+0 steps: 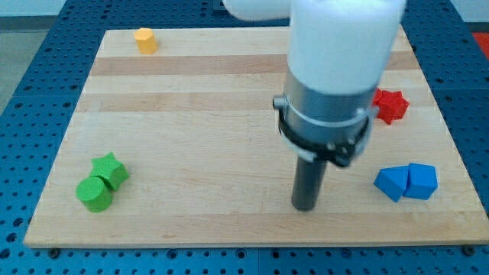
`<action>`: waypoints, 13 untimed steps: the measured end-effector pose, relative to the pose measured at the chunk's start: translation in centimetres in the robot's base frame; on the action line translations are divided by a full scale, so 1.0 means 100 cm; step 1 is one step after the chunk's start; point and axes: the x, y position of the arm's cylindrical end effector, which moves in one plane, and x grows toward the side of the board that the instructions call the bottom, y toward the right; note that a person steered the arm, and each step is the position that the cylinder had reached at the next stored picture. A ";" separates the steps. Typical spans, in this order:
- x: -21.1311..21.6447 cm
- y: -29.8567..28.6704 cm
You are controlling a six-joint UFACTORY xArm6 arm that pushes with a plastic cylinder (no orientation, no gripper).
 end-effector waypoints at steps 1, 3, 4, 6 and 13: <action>0.019 0.046; 0.016 0.165; 0.003 0.196; -0.008 0.200; -0.077 0.071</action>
